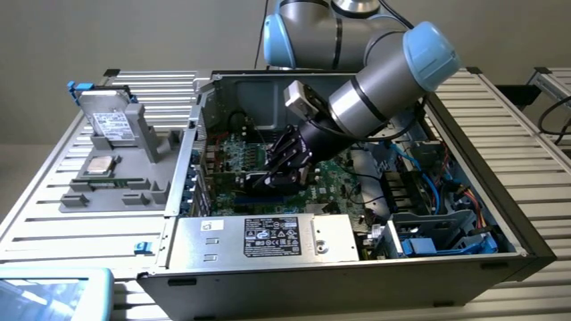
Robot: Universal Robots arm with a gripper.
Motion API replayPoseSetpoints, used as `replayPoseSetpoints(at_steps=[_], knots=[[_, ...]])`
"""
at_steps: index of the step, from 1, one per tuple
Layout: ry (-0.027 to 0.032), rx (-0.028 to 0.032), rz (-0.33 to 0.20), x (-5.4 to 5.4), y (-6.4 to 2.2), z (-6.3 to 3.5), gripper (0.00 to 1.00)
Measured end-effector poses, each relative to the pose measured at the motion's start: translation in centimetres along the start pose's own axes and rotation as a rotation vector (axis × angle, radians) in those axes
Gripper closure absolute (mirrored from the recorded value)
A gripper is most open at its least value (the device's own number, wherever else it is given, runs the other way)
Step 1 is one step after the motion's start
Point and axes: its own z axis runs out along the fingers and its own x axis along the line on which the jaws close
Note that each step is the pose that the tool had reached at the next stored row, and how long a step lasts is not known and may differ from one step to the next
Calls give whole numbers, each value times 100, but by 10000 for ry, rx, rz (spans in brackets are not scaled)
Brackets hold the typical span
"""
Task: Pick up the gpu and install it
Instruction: 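Insert the gpu into the slot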
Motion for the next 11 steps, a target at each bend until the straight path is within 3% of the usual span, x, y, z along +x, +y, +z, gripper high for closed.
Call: replayPoseSetpoints(at_steps=[11], knots=[[-47,-1,-38,0,13,13,72]])
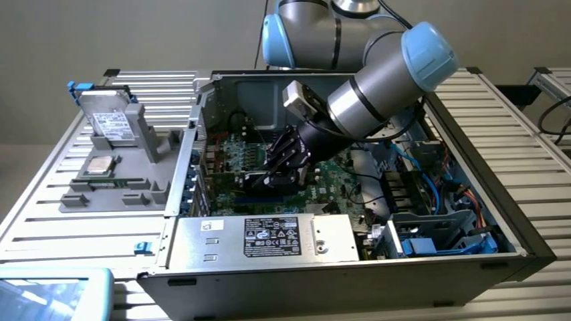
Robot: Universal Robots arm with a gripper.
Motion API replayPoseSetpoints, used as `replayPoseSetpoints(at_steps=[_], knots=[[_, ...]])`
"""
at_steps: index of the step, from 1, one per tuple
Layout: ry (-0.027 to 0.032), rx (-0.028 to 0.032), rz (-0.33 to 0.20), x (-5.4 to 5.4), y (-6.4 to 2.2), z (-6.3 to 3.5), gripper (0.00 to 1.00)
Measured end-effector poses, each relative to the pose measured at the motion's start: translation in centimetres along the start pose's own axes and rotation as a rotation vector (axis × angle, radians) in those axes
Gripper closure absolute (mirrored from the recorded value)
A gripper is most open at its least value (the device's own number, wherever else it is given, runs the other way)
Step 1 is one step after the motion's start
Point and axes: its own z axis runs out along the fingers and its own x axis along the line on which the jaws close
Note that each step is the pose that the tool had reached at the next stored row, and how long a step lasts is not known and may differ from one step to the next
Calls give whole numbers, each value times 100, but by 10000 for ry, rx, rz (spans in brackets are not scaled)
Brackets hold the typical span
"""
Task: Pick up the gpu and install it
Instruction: 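Insert the gpu into the slot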
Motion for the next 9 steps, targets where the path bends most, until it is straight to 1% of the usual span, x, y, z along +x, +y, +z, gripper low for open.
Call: replayPoseSetpoints(at_steps=[9], knots=[[0,0,0,1,3,6,72]])
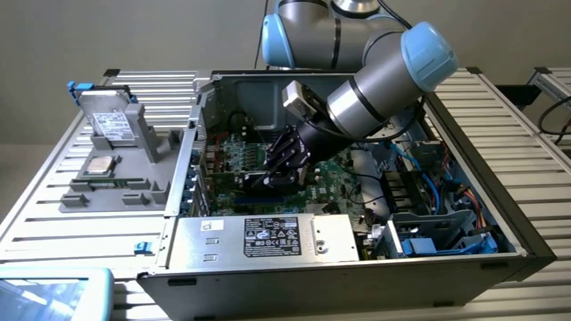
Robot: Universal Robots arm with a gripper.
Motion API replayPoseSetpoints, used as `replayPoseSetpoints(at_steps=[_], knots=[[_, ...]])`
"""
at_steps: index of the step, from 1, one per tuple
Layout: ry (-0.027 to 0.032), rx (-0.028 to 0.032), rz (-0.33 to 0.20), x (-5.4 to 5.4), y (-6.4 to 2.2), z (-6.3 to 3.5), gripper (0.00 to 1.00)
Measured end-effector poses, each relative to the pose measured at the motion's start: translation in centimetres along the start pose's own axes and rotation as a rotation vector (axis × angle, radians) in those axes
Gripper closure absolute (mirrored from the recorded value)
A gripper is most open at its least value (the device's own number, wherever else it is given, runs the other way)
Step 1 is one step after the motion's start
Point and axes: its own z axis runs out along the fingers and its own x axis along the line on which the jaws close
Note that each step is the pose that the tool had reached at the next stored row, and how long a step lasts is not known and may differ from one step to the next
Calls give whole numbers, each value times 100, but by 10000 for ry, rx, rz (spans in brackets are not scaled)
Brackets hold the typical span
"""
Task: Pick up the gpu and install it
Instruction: 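Insert the gpu into the slot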
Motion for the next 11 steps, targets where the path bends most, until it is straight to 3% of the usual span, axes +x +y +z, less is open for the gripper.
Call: replayPoseSetpoints(at_steps=[11], knots=[[-4,0,-4,9,0,0,72]])
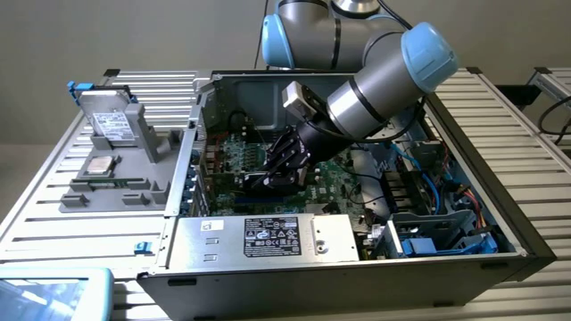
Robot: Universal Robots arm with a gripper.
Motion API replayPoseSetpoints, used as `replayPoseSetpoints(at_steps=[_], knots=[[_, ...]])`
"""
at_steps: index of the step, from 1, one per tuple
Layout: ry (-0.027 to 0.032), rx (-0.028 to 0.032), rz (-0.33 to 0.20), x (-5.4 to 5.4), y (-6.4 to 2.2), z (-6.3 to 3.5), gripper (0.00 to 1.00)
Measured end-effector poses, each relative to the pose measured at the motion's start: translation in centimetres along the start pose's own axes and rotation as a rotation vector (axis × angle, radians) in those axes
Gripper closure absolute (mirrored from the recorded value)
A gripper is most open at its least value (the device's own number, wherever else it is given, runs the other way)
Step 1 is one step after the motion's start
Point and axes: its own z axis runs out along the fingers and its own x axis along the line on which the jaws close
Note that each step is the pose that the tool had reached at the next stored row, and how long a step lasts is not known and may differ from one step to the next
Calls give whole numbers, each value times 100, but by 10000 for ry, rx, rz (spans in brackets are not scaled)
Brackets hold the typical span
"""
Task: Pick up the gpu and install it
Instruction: 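Insert the gpu into the slot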
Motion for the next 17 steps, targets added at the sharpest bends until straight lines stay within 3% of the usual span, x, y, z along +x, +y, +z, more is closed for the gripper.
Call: replayPoseSetpoints(at_steps=[17], knots=[[1,0,0,0,-1,14,72]])
